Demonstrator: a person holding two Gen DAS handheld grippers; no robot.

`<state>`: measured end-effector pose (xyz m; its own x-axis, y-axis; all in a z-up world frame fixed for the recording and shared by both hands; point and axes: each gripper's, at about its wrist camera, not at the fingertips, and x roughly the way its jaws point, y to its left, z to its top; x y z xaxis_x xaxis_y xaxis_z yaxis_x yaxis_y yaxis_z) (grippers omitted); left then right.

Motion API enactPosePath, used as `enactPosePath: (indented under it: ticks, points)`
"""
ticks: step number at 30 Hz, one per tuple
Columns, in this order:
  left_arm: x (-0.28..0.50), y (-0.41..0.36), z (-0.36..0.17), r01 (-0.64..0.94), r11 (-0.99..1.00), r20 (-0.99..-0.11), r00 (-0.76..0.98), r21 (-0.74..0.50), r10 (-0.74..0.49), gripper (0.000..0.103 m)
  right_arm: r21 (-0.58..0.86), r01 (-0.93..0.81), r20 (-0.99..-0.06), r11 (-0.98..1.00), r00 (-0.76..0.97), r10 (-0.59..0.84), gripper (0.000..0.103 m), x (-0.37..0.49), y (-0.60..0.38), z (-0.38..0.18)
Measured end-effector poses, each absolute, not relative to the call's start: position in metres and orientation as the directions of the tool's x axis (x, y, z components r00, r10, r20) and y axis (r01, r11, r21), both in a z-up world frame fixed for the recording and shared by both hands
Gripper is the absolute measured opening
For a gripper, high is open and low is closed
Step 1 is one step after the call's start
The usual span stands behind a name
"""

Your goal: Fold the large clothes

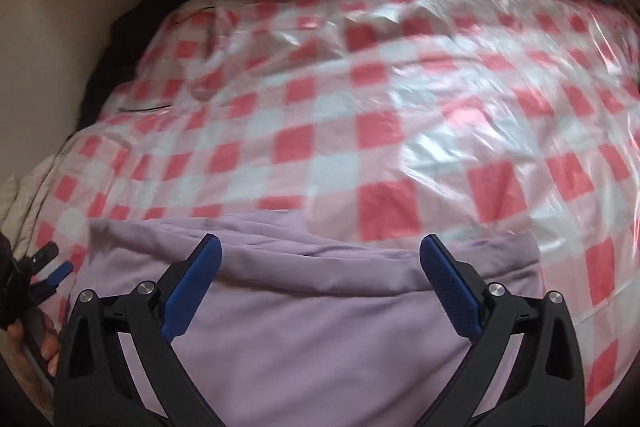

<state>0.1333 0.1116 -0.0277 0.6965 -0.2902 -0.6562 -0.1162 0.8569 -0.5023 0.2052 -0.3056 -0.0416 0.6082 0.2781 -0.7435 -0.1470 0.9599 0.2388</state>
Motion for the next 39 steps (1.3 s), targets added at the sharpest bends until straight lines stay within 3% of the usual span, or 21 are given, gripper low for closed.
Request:
enactPosePath:
  ticks: [3,7,11,13,15,18,20,21,22,23,25,29,31,33,36,39]
  points:
    - [0.106,0.107,-0.016,-0.086,0.868,-0.62,0.734,-0.489,-0.277,0.096,0.183,-0.32,-0.762,0.929,0.551,0.34,0.096,0.209,-0.222,-0.036]
    - [0.098,0.111,-0.05,-0.098,0.884,-0.649,0.716,-0.458,-0.257,0.096,0.132,-0.328,-0.851,0.936,0.447,0.276,0.097,0.231,-0.167,-0.12]
    - [0.108,0.116,-0.079,-0.126,0.874,-0.691,0.669,-0.468,-0.274,0.096,0.157,-0.341,-0.844,0.927,0.44,0.305,0.097,0.226,-0.17,-0.116]
    - [0.103,0.111,-0.075,-0.12,0.884,-0.686,0.68,-0.452,-0.258,0.096,0.19,-0.349,-0.845,0.918,0.418,0.334,0.096,0.211,-0.188,-0.092]
    - [0.092,0.114,-0.063,-0.138,0.877,-0.671,0.7,-0.461,-0.243,0.096,0.195,-0.329,-0.786,0.924,0.511,0.348,0.096,0.176,-0.217,-0.054]
    - [0.068,0.122,-0.044,-0.147,0.857,-0.638,0.731,-0.494,-0.242,0.096,0.109,-0.238,-0.704,0.965,0.667,0.244,0.096,0.115,-0.275,-0.026]
    - [0.057,0.118,-0.043,-0.128,0.882,-0.626,0.75,-0.454,-0.214,0.096,0.078,-0.107,-0.684,0.991,0.717,0.132,0.096,0.097,-0.322,-0.052]
    - [0.059,0.115,-0.052,-0.131,0.896,-0.655,0.728,-0.424,-0.204,0.096,0.088,-0.054,-0.751,0.995,0.652,0.102,0.096,0.104,-0.341,-0.083]
    - [0.067,0.113,-0.066,-0.135,0.895,-0.699,0.677,-0.426,-0.23,0.096,0.206,-0.077,-0.808,0.975,0.549,0.214,0.097,0.112,-0.358,-0.116]
    - [0.069,0.111,-0.072,-0.136,0.895,-0.717,0.654,-0.426,-0.242,0.096,0.273,-0.073,-0.789,0.959,0.554,0.266,0.097,0.11,-0.369,-0.12]
    - [0.055,0.113,-0.057,-0.157,0.906,-0.703,0.686,-0.394,-0.187,0.096,0.22,-0.045,-0.786,0.975,0.583,0.204,0.096,0.098,-0.367,-0.092]
    - [0.005,0.141,-0.03,-0.15,0.817,-0.634,0.712,-0.557,-0.302,0.096,0.169,-0.276,-0.714,0.946,0.627,0.31,0.096,0.026,-0.313,-0.029]
    - [-0.022,0.154,-0.023,-0.155,0.797,-0.639,0.693,-0.584,-0.334,0.096,0.291,-0.451,-0.721,0.844,0.477,0.503,0.096,-0.016,-0.276,-0.025]
    - [-0.051,0.163,-0.018,-0.148,0.785,-0.642,0.675,-0.601,-0.364,0.096,0.537,-0.51,-0.66,0.671,0.242,0.712,0.096,-0.047,-0.243,-0.04]
    - [-0.084,0.173,-0.019,-0.153,0.725,-0.625,0.642,-0.671,-0.443,0.096,0.72,-0.394,-0.586,0.571,0.098,0.805,0.096,-0.071,-0.204,-0.078]
    - [-0.107,0.178,-0.025,-0.168,0.635,-0.574,0.638,-0.754,-0.513,0.096,0.793,-0.232,-0.56,0.564,0.087,0.824,0.096,-0.067,-0.173,-0.12]
